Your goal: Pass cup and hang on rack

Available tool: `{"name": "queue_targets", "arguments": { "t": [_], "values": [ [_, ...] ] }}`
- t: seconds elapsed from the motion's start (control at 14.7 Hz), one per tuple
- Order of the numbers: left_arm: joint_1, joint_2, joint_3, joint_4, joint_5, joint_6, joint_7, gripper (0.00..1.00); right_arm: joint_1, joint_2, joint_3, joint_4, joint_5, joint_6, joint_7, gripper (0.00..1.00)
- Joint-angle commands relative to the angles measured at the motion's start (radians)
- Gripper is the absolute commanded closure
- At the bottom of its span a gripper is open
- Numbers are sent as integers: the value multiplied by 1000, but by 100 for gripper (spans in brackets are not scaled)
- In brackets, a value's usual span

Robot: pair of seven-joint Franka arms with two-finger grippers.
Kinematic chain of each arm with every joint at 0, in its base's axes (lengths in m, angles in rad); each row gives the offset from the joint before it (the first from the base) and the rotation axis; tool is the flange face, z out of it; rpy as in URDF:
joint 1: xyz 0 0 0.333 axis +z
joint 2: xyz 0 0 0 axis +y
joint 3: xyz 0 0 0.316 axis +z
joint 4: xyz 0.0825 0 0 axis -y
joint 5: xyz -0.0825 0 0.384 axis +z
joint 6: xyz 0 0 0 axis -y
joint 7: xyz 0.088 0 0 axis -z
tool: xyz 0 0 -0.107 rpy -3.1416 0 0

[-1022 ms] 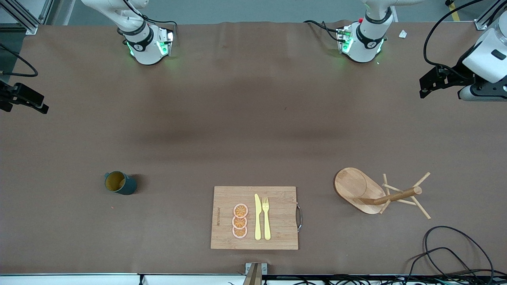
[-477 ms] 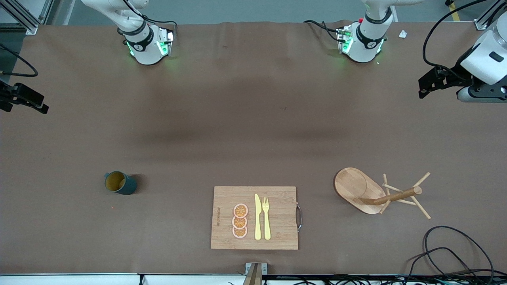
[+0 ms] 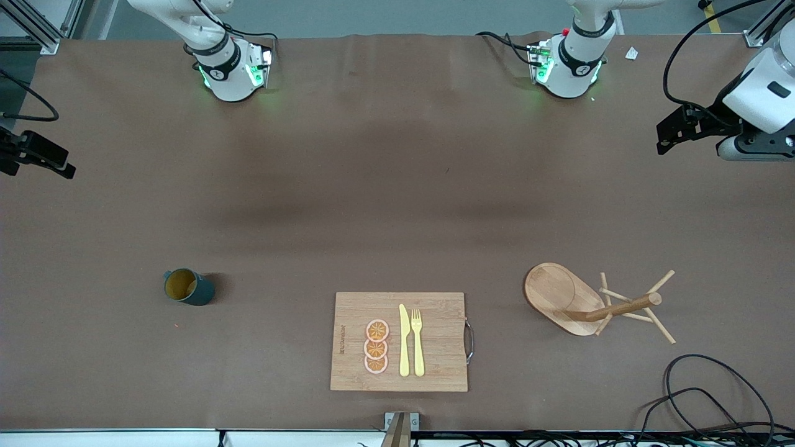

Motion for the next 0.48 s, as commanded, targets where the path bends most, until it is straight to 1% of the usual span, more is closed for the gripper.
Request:
{"name": "queue_targets", "arguments": {
  "t": [0.0, 0.2, 0.41],
  "values": [
    [9, 2, -7, 9, 5, -9, 3, 0, 35, 71, 11, 1, 4, 40, -13, 0],
    [3, 17, -7, 14, 5, -1, -3, 0, 80, 166, 9, 0, -6, 137, -6, 0],
    [-4, 23, -7, 14, 6, -1, -6, 0, 102, 258, 9, -16, 3, 243, 3, 0]
  ]
}}
